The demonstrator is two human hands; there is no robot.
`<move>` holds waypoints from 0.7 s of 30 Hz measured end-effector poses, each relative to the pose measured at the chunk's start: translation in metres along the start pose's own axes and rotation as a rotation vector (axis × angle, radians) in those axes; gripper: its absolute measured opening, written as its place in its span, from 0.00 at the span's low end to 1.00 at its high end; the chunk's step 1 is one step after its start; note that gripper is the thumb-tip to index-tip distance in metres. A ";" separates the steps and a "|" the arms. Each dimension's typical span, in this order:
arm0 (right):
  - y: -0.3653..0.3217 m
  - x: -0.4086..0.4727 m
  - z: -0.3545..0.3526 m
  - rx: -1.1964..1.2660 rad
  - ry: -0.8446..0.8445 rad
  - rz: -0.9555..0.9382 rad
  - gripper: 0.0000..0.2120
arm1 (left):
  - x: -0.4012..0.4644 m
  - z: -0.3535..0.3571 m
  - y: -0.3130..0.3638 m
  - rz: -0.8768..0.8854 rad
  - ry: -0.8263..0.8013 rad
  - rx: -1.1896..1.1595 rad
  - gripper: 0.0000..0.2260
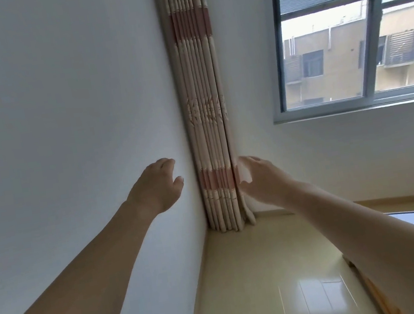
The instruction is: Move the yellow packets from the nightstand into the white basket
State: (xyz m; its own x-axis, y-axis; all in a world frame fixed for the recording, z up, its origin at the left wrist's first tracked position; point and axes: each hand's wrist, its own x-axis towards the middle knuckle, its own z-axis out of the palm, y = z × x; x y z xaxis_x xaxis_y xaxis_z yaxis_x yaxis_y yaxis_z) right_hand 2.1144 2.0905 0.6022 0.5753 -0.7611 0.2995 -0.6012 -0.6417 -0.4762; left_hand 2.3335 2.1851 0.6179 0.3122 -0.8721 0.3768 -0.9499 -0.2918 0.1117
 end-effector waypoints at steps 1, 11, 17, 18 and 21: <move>0.014 0.015 0.001 0.000 0.010 0.038 0.22 | 0.023 0.014 0.005 0.017 -0.010 -0.030 0.22; 0.175 0.204 -0.010 -0.107 0.067 0.199 0.31 | 0.261 0.125 0.074 0.257 -0.018 -0.141 0.24; 0.239 0.314 -0.023 -0.124 0.129 0.183 0.31 | 0.394 0.163 0.105 0.343 0.042 -0.102 0.25; 0.250 0.329 -0.019 -0.129 0.111 0.187 0.30 | 0.412 0.176 0.109 0.374 0.014 -0.060 0.26; 0.287 0.377 -0.010 -0.132 0.069 0.222 0.30 | 0.475 0.216 0.119 0.416 -0.042 -0.002 0.27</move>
State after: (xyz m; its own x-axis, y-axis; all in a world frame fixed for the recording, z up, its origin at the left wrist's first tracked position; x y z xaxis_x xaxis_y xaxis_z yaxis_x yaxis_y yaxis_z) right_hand 2.1532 1.6186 0.5862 0.3848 -0.8864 0.2572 -0.7785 -0.4614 -0.4255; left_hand 2.3716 1.6511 0.6113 -0.0983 -0.9307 0.3522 -0.9951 0.0899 -0.0402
